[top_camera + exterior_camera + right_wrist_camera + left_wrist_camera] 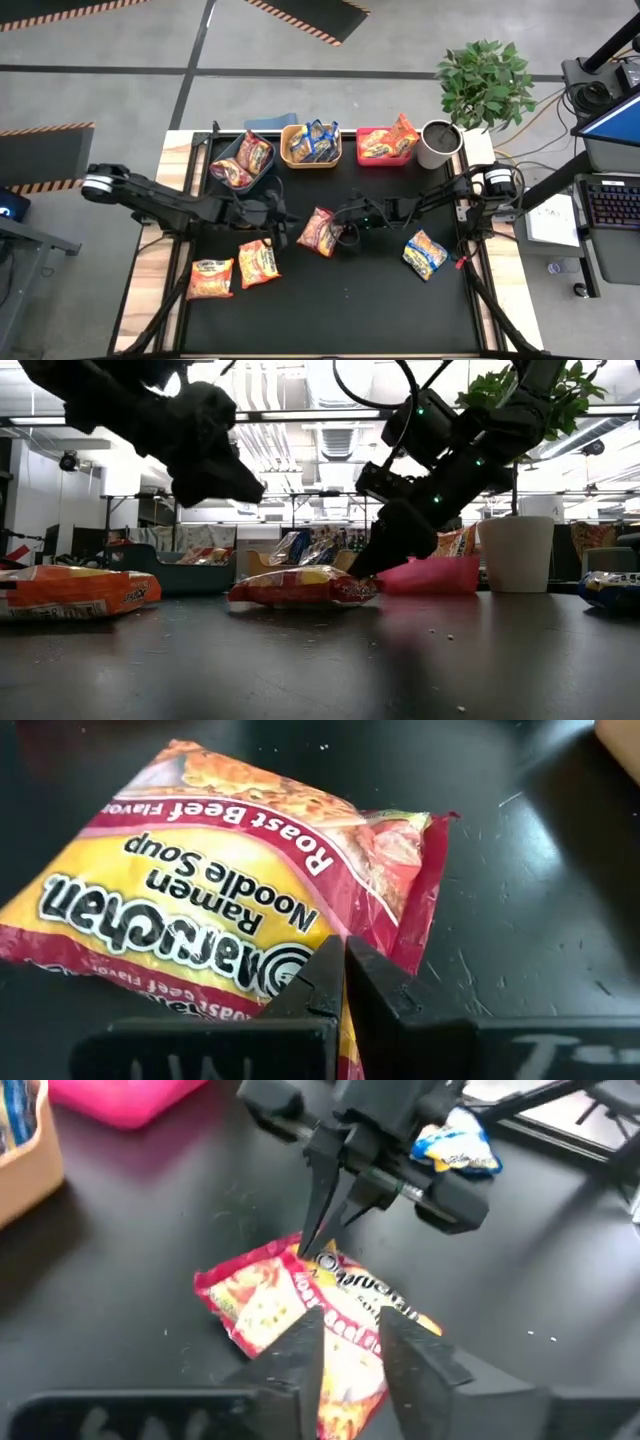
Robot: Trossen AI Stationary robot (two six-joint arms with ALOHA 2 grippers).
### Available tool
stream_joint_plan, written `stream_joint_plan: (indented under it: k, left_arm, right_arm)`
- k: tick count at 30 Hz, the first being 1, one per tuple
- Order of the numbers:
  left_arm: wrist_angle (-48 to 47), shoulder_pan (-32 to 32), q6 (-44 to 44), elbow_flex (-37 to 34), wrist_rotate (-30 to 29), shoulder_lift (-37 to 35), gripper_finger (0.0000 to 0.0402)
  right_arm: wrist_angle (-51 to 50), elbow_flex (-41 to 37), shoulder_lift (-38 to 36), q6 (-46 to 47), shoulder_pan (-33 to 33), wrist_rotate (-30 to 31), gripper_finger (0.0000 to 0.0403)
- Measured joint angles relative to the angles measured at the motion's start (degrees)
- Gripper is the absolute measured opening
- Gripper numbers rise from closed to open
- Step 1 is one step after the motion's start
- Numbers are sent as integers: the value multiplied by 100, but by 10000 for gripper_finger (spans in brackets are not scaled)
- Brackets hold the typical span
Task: Sort Maruchan noodles
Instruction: Put the red noodle pack into the blue bin
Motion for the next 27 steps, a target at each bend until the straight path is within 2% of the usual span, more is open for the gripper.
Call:
stream_joint_plan:
  k: [8, 14, 18, 27]
  left_arm:
    - [344, 193, -576, 0, -1, 482, 176]
    - [481, 305, -927, 0, -3, 786, 223]
    - [763, 334, -1062, 0, -3, 1004, 239]
    - [1488, 409, -1564, 0, -3, 1631, 240]
  right_arm:
    - [-44, -76, 4, -282, 0, -4, 9]
    - [-22, -193, 28, -410, 0, 82, 9]
    - [-26, -243, 31, -406, 0, 189, 9]
    - [140, -244, 171, -397, 0, 197, 9]
